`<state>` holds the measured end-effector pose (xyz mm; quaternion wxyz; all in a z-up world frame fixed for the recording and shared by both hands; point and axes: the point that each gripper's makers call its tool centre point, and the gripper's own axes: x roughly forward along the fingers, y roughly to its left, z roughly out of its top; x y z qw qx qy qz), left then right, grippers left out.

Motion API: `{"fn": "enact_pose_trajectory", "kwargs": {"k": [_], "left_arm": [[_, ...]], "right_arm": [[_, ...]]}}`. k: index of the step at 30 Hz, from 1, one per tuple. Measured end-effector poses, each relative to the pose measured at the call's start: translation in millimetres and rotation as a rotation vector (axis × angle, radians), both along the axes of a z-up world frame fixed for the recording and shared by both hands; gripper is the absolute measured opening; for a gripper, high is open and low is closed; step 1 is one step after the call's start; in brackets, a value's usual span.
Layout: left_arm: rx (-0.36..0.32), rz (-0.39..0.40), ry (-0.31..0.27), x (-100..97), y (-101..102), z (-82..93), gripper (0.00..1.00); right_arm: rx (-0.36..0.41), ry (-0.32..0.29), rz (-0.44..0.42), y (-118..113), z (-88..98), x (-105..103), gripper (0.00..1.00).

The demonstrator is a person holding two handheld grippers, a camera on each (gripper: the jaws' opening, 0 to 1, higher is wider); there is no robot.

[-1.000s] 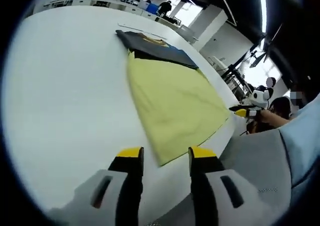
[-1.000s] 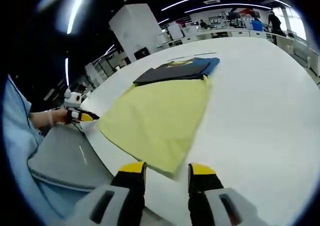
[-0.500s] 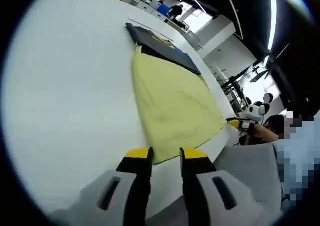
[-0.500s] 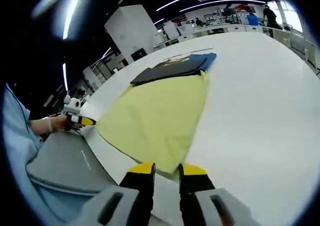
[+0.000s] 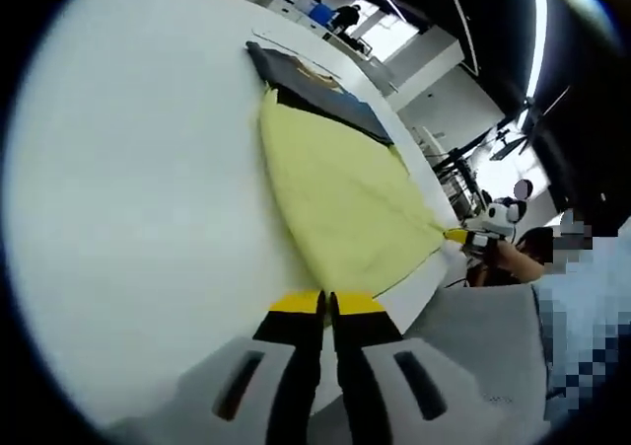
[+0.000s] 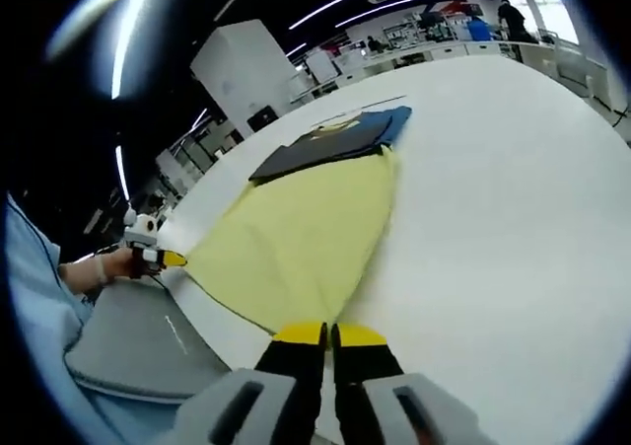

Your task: Fold the garment on the visible template until the final outline fits inside the template.

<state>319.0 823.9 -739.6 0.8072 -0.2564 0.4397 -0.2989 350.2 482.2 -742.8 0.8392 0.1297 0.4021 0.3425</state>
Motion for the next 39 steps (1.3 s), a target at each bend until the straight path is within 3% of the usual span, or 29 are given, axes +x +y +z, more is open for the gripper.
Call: {"fn": "enact_pose_trajectory", "kwargs": {"k": [4,8,14,24,29,33,39], "left_arm": [[-0.034,-0.012,0.033,-6.1,2,9.7,0.0],[-0.074,-0.082,0.08,-23.3,-4,18.0,0.0],[-0.047,-0.191,0.143,-50.6,-6,17.9,0.0],[-0.061,-0.236,0.206,-76.0,-8,23.7,0.0],[-0.102,-0.187,0.218,-69.0,-7,29.4,0.0],[-0.156,-0.167,0.19,-60.3,-11,43.5,0.0],[-0.265,-0.073,0.124,-24.9,-12,66.3,0.0]], "right_arm": [[0.048,0.013,-0.025,-2,12.9,-3,0.0],[0.061,0.029,-0.036,-2,20.2,-18,0.0],[0.073,0.067,-0.038,-1,23.9,-47,0.0],[0.098,0.119,-0.062,2,23.0,-75,0.0],[0.126,0.13,-0.076,5,26.0,-70,0.0],[0.169,0.126,-0.087,7,38.2,-61,0.0],[0.272,0.087,-0.131,9,64.9,-24,0.0]]}}
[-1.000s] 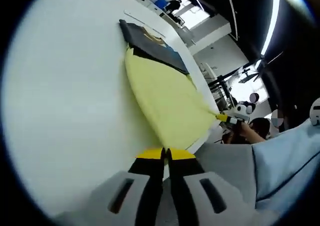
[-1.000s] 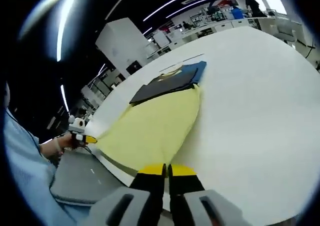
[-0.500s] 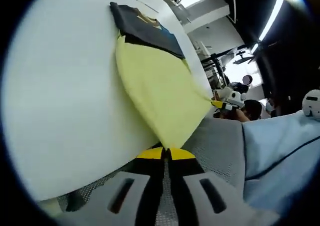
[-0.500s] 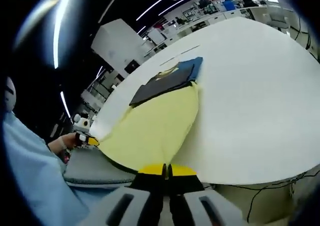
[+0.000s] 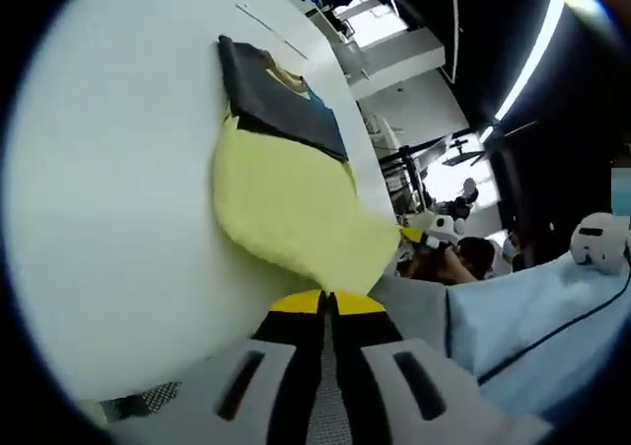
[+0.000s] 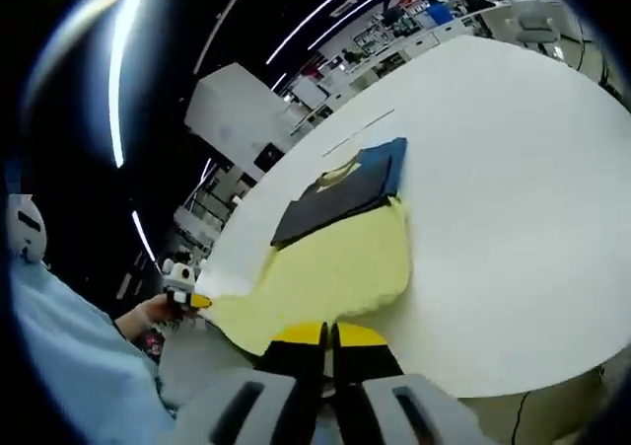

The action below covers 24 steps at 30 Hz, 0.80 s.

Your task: Fold the garment on the visible template until the final outline fits inside the template.

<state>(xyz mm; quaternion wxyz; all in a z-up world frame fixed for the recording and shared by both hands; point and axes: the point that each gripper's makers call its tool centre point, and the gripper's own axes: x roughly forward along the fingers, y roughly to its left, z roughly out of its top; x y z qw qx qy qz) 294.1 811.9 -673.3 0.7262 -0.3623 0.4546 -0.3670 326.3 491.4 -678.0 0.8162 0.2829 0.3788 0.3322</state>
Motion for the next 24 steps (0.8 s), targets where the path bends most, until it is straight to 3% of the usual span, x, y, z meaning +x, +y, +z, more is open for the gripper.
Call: {"fn": "enact_pose_trajectory", "kwargs": {"k": [8,11,19,24], "left_arm": [[-0.104,0.137,-0.09,67.6,6,26.1,0.0],[-0.117,0.181,-0.122,93.8,11,31.7,0.0],[-0.043,0.281,-0.259,168.8,26,37.2,0.0],[-0.043,0.323,-0.281,200.2,30,36.1,0.0]], "right_arm": [[0.073,-0.057,-0.047,5,22.6,65,0.0],[0.088,-0.087,-0.085,4,30.7,101,0.0],[0.091,-0.138,-0.09,15,42.2,167,0.0],[0.073,-0.175,-0.09,21,46.2,204,0.0]]}}
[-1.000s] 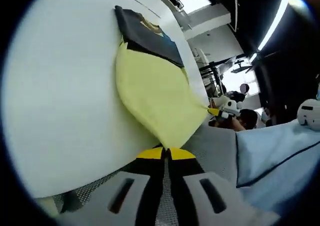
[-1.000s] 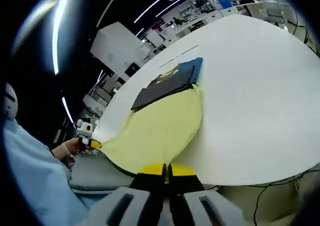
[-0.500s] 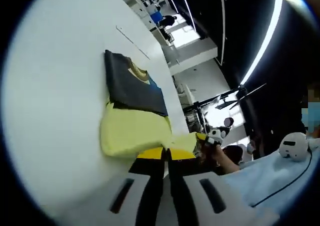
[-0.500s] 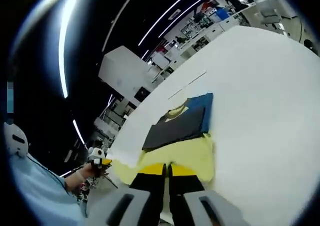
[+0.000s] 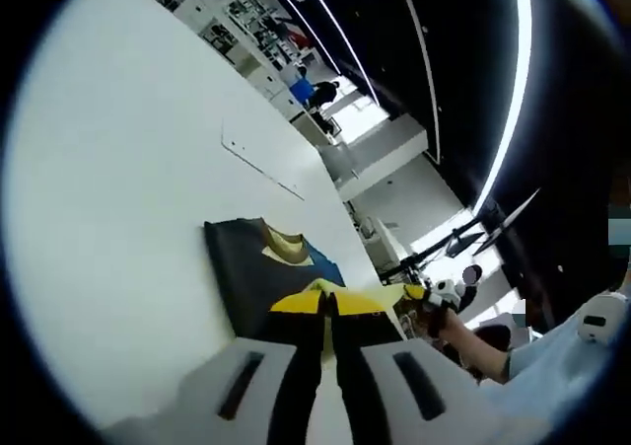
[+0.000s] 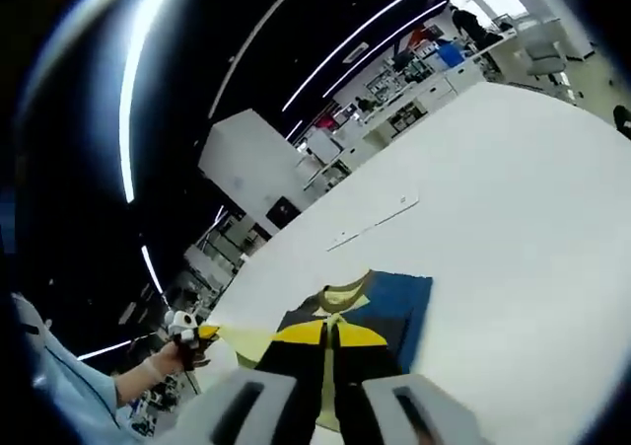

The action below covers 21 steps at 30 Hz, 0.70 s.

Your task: Fold the garment on the visible template until the final outline fits inside the template.

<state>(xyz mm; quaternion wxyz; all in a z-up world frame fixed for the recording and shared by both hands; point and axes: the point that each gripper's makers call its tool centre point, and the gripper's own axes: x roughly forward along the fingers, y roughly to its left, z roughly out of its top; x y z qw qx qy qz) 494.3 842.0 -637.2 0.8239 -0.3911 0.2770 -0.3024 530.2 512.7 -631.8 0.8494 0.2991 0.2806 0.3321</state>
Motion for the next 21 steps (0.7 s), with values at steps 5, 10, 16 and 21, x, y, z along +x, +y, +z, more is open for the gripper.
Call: {"fn": "enact_pose_trajectory", "kwargs": {"k": [5,10,16,21], "left_arm": [[0.028,0.023,-0.023,27.7,9,-7.5,0.0],[0.036,0.041,-0.027,48.8,12,-13.8,0.0],[0.074,0.052,-0.004,76.6,14,-32.8,0.0],[0.106,0.071,0.017,92.8,17,-47.7,0.0]], "right_arm": [[-0.041,-0.013,0.004,3,-3.6,25,0.0],[-0.06,-0.019,-0.005,1,-7.5,50,0.0],[-0.106,-0.005,-0.007,2,-25.7,73,0.0],[-0.119,0.013,-0.022,4,-43.1,87,0.0]]}}
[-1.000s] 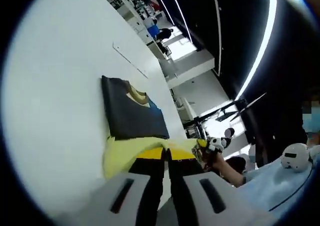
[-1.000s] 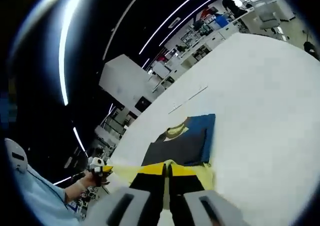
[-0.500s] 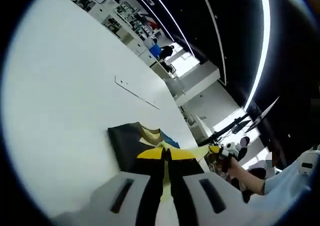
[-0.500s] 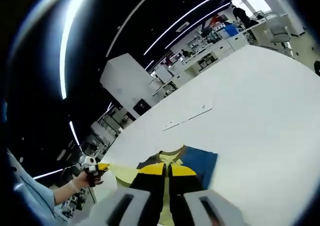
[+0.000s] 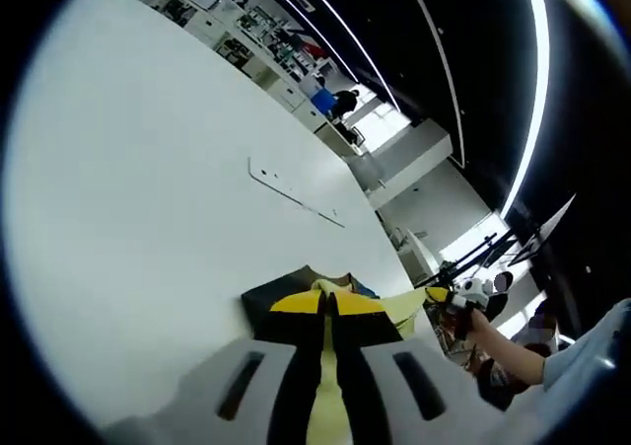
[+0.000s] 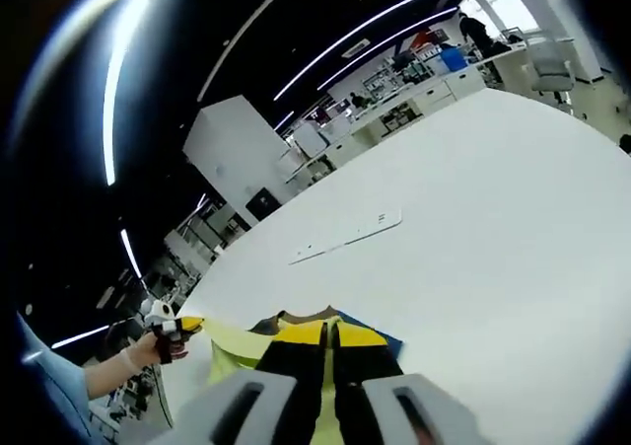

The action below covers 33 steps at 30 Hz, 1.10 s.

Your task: Fold the garment on the visible template until the final outline fits inside the template.

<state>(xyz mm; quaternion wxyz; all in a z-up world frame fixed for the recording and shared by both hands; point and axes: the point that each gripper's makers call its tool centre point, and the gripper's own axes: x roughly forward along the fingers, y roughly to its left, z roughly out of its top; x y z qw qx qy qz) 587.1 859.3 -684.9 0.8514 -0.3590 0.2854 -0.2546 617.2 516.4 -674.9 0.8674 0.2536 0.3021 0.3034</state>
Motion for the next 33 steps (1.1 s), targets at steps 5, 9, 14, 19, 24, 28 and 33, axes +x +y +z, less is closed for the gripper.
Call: {"fn": "enact_pose_trajectory", "kwargs": {"k": [5,9,14,19,24,28,33], "left_arm": [[0.034,0.026,0.04,9.5,2,-19.4,0.0],[0.042,0.053,0.081,12.3,2,-36.0,0.0],[0.057,0.06,0.104,11.4,1,-47.1,0.0],[0.07,0.063,0.117,8.9,4,-52.1,0.0],[0.079,0.068,0.144,4.8,7,-63.0,0.0],[0.099,0.058,0.153,3.1,4,-67.2,0.0],[0.076,0.072,0.166,3.5,6,-69.9,0.0]], "right_arm": [[-0.026,0.026,-0.028,-3,-17.8,10,0.0],[-0.039,0.065,-0.048,-5,-36.0,17,0.0],[-0.056,0.091,-0.048,-5,-51.7,21,0.0],[-0.042,0.111,-0.061,-9,-59.0,20,0.0],[-0.057,0.128,-0.085,-17,-69.7,18,0.0],[-0.028,0.143,-0.102,-20,-73.5,16,0.0],[-0.037,0.151,-0.105,-22,-77.1,11,0.0]]}}
